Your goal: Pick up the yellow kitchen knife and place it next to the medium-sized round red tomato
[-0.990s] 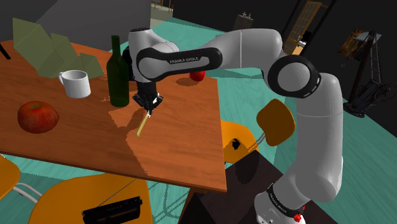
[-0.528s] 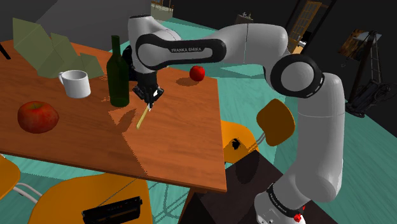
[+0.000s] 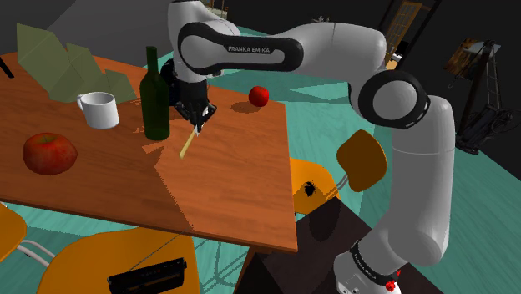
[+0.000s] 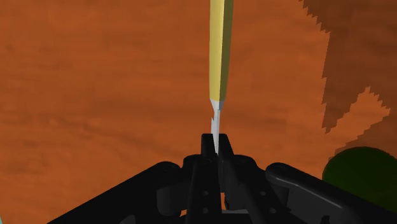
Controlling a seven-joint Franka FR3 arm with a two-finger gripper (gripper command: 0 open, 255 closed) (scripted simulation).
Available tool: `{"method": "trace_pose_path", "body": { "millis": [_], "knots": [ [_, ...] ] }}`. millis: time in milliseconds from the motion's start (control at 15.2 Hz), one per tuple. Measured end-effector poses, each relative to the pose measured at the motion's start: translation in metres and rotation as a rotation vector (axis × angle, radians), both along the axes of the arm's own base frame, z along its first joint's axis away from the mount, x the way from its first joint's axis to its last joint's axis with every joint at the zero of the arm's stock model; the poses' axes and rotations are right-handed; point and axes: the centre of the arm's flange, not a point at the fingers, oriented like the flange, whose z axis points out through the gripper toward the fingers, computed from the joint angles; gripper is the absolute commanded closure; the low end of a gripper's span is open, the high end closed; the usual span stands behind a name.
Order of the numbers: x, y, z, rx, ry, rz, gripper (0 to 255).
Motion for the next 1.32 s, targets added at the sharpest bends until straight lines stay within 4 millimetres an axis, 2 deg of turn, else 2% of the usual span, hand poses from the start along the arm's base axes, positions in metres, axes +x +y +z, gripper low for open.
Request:
{"method": "trace_pose_path", "body": {
  "millis": [792,990,1320],
  "knots": [
    [0.0,0.0,0.061,0.0,0.0,0.0,255],
    [0.008,-0.025,0.064,0.0,0.0,0.0,255],
    [0.024,-0.091,0.064,-0.001,0.001,-0.001,255]
  ]
}}
